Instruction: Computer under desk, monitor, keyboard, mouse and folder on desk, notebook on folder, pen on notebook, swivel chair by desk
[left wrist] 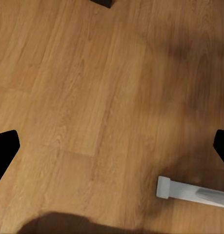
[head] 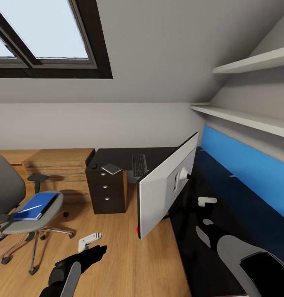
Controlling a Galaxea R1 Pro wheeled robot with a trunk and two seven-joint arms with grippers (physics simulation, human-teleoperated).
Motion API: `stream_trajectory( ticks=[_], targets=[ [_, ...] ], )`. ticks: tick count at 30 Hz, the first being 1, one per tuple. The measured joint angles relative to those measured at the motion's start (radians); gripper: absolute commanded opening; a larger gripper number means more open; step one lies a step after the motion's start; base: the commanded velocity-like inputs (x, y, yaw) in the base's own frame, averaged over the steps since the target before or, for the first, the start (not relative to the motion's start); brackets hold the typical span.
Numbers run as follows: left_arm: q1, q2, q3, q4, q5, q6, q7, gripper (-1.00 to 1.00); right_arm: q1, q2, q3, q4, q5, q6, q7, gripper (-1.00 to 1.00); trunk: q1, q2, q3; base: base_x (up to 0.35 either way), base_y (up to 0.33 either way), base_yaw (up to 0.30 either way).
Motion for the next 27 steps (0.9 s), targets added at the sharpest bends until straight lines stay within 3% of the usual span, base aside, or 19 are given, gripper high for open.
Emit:
stream_trajectory(
  ticks=[7,27],
  targets=[
    [0.000,-0.001,0.007,0.000,0.001,0.000,0.000,1.00,0.000,0.001,0.000,0.000,0.000,0.000,0.001,1.00,0.027,-0.049,-0.022,0.000,0.000,0.000],
    [0.000,0.001,0.007,-0.001,0.001,-0.001,-0.004,1.00,0.000,0.002,0.000,0.000,0.000,0.000,0.001,1.00,0.027,-0.049,-0.022,0.000,0.000,0.000]
  ],
)
